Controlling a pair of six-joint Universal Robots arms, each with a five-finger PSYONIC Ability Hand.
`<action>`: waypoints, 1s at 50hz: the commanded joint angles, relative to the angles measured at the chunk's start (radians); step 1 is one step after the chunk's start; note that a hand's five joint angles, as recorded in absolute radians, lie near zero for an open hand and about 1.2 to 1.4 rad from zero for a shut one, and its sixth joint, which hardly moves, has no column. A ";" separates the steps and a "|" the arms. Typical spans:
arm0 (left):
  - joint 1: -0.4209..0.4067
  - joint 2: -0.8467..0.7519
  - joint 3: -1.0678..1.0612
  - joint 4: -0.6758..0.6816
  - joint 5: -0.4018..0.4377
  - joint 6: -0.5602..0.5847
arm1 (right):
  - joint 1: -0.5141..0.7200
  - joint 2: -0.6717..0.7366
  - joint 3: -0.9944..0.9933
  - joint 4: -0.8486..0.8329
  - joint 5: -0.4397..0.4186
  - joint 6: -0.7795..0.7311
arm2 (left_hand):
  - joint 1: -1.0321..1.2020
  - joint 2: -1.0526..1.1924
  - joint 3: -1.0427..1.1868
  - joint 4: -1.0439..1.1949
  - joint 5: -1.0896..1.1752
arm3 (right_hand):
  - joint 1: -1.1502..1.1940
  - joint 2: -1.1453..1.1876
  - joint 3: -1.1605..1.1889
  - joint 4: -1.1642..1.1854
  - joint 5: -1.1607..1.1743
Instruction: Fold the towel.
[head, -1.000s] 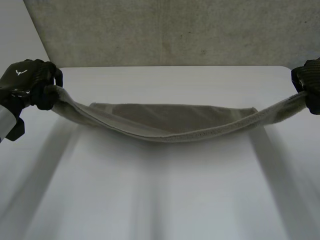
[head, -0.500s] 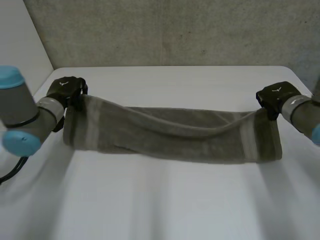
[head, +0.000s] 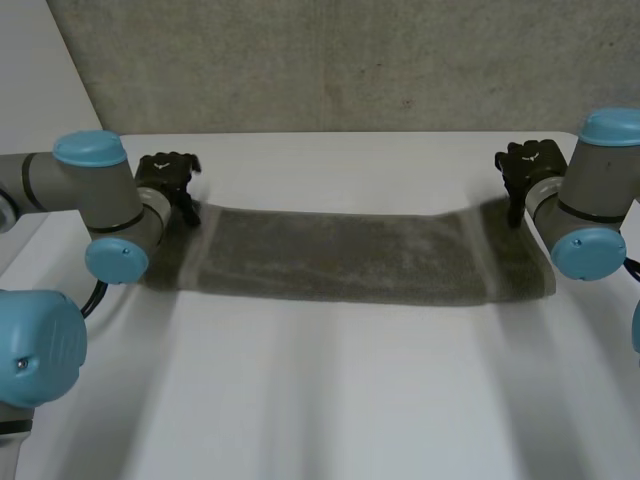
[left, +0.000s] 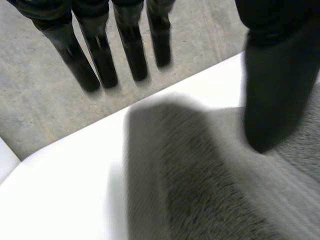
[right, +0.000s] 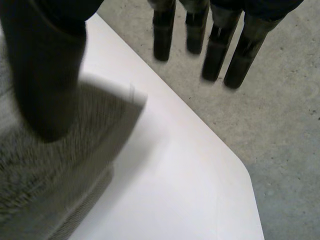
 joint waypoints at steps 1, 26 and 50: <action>-0.019 0.040 -0.038 -0.060 0.001 -0.016 | 0.021 -0.050 0.081 0.007 0.060 0.003 | -0.241 -0.262 -0.255 -0.221 -0.438 | -0.144 -0.127 -0.142 -0.141 -0.110; 0.033 0.817 -1.138 0.567 0.139 -0.022 | 0.004 -0.614 0.834 -0.018 -0.087 -0.014 | -0.235 -0.256 -0.249 -0.215 -0.432 | -0.144 -0.127 -0.142 -0.141 -0.110; 0.025 0.883 -1.356 0.595 0.139 -0.022 | -0.102 -0.363 0.795 -0.179 -0.035 -0.129 | -0.235 -0.256 -0.249 -0.215 -0.432 | 0.504 0.520 0.505 0.507 0.537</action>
